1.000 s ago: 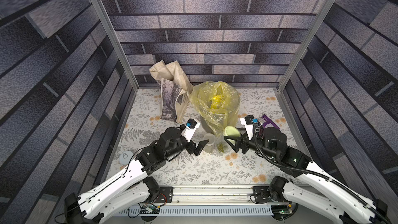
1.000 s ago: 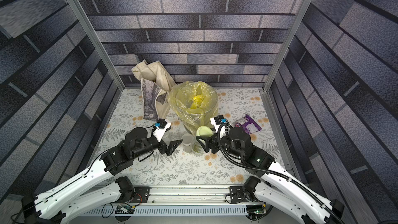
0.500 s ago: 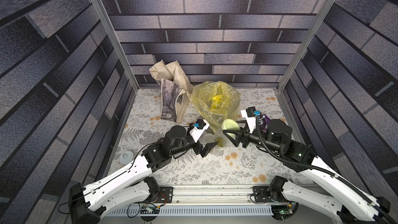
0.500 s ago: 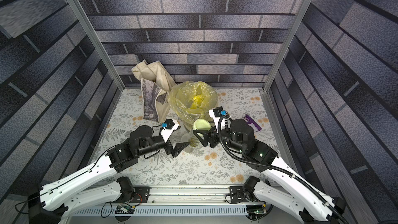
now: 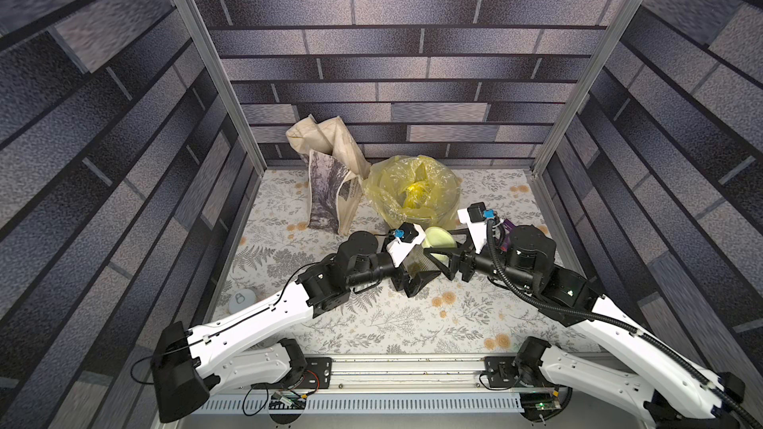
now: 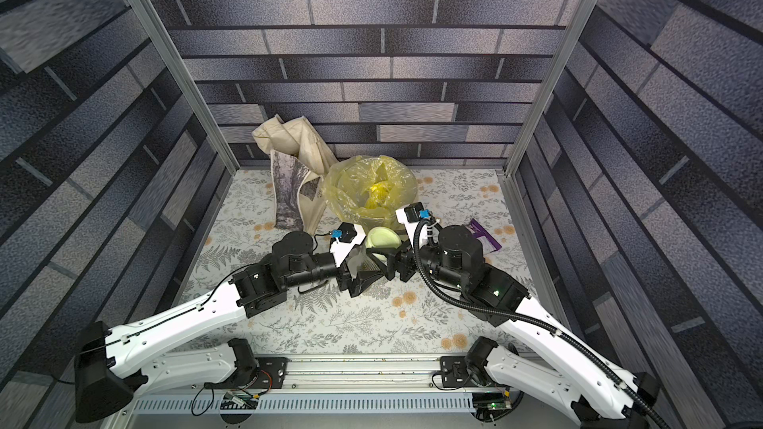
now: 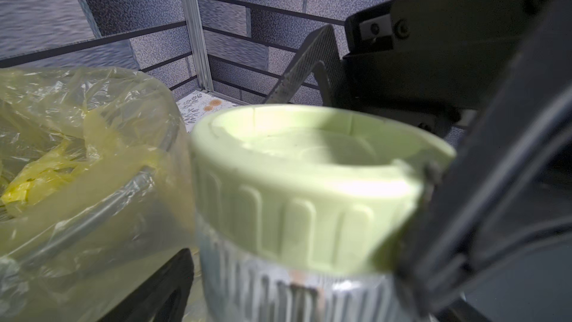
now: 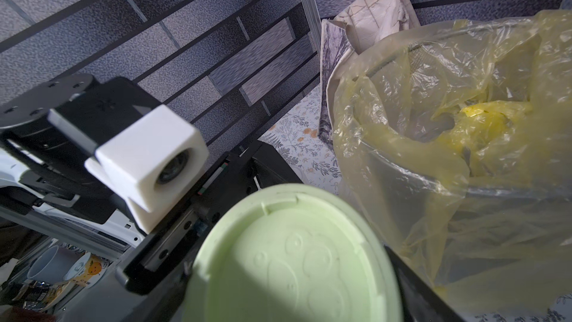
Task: Empty moldy mung beans from jars
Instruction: Pick up the jar from the center of the board.
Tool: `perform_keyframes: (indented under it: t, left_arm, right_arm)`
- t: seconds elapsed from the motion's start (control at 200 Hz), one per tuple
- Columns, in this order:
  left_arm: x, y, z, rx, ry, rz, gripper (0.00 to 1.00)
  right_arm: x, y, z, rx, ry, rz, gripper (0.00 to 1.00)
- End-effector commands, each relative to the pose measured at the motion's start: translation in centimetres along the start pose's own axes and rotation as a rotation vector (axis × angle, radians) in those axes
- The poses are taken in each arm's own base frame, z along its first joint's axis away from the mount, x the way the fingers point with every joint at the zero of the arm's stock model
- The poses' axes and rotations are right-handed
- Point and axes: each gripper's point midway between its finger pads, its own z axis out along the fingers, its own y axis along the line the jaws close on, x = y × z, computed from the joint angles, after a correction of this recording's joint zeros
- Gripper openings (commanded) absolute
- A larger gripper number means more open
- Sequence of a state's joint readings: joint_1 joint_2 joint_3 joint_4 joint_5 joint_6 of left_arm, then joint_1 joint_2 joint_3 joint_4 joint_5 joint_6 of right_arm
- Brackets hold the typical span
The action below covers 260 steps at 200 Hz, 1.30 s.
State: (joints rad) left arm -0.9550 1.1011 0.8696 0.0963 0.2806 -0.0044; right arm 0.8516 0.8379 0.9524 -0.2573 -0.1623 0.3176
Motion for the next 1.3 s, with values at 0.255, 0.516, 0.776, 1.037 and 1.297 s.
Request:
perform_keyframes:
  t: [0.255, 0.516, 0.776, 1.037, 1.297]
  left_arm:
    - [-2.1, -0.3, 0.2, 0.008, -0.077, 0.026, 1.0]
    - [-1.9, -0.4, 0.2, 0.018, -0.084, 0.037, 1.0]
    - [-1.3, -0.7, 0.6, 0.041, -0.045, 0.029, 1.0]
    - [-1.1, -0.4, 1.0, 0.024, -0.037, 0.033, 1.0]
    - [-1.9, -0.3, 0.6, 0.013, -0.07, 0.057, 0.82]
  right_arm:
    - [-5.6, 3.3, -2.5, -0.109, -0.199, -0.025, 0.53]
    - [-5.8, 3.3, -3.2, -0.105, -0.219, -0.021, 0.54]
    - [-6.0, 3.3, -3.8, -0.098, -0.236, -0.025, 0.54]
    - [-5.8, 3.1, -3.4, -0.098, -0.232, -0.02, 0.54]
    - [-5.6, 3.0, -2.9, -0.095, -0.225, -0.018, 0.56]
